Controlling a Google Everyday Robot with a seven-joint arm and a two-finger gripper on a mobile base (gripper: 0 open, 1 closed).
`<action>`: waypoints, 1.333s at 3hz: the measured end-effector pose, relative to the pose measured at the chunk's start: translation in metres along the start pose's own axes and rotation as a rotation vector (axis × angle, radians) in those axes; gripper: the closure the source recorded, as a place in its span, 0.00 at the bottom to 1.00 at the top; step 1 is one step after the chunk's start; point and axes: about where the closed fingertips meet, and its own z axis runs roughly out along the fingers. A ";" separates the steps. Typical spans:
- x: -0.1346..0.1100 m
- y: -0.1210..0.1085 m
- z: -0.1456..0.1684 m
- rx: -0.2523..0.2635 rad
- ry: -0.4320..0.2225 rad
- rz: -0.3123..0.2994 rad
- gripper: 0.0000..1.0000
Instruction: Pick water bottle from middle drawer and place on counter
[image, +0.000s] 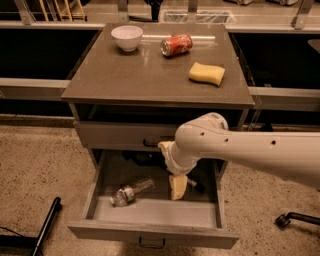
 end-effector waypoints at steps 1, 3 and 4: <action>-0.010 0.029 0.020 -0.066 -0.007 -0.142 0.00; -0.016 0.030 0.030 -0.011 -0.018 -0.162 0.00; -0.021 0.023 0.065 0.019 -0.040 -0.183 0.18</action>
Offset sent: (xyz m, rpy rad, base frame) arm -0.0214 0.0080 -0.0207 -0.0368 0.0179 0.1251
